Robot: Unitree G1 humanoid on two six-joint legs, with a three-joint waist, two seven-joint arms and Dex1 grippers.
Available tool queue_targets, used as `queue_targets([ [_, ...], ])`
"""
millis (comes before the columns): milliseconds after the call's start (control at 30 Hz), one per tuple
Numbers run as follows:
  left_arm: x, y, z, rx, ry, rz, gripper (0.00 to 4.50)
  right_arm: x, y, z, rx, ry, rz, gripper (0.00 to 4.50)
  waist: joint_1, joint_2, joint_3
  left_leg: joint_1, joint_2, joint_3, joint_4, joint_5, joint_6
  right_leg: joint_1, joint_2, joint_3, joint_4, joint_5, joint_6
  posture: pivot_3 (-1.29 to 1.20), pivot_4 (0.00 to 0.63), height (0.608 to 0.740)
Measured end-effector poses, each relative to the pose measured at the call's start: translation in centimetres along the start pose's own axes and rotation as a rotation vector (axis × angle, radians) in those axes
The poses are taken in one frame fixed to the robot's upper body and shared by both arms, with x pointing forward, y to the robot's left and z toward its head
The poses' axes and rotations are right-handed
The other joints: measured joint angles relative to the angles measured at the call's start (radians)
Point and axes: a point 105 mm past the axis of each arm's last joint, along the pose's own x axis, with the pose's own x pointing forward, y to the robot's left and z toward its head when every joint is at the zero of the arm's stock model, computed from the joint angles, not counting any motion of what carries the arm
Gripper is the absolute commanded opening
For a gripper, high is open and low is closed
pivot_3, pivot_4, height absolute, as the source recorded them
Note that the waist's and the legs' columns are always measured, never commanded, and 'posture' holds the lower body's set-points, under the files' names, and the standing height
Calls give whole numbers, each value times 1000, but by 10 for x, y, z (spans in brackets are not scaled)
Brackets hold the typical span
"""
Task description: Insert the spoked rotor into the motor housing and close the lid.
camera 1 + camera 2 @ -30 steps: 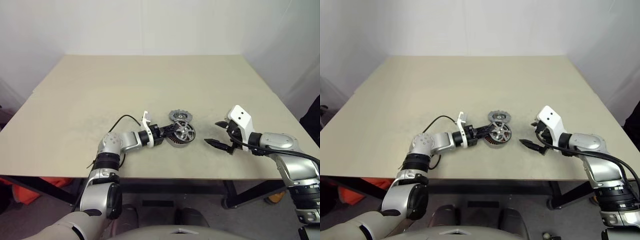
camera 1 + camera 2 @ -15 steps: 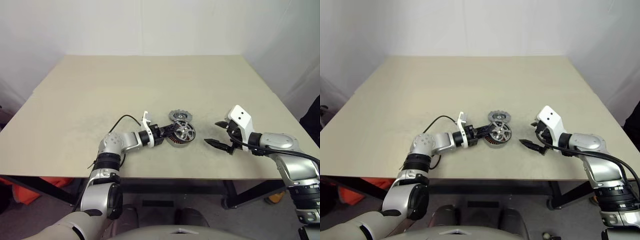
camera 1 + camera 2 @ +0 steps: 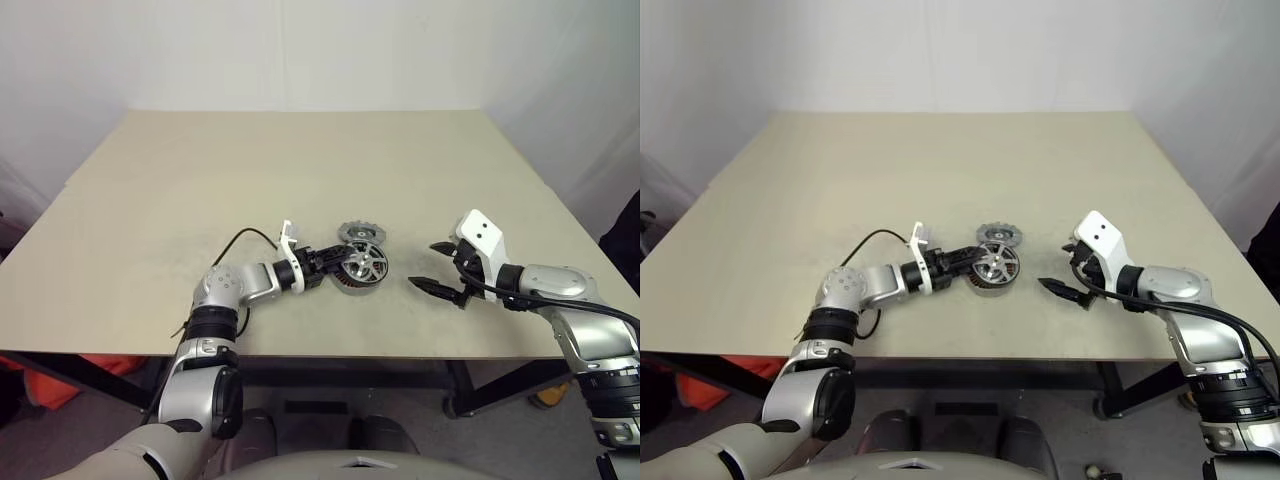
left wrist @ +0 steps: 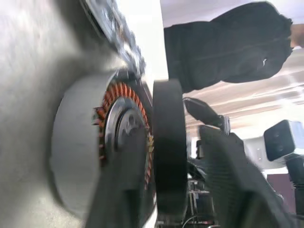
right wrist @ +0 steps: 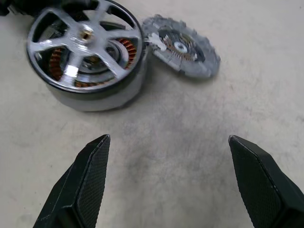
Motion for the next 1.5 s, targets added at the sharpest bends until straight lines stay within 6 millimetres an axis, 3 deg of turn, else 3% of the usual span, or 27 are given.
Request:
queue_targets([
  [1033, -12, -5, 10, 99, -124, -25, 2275, 4, 0, 5, -2, -25, 2, 4500, -1, 0, 0, -2, 2, 0, -2, -2, 3, 0, 0, -1, -5, 1, -1, 0, 0, 740],
  [1300, -32, -4, 16, 217, -177, -16, 2275, 7, 12, 39, 22, -181, 70, 4500, -3, 0, 0, -1, 2, 0, -2, -2, 3, 0, 1, -1, -5, 3, -4, 0, 0, 740],
  [1500, -42, 1, 11, 392, -149, 39, 2275, 14, 36, 45, 5, -202, 164, 4500, -1, 1, 0, -1, 2, 0, -3, -2, 2, 0, 0, -1, -5, 0, -1, 0, 0, 740],
])
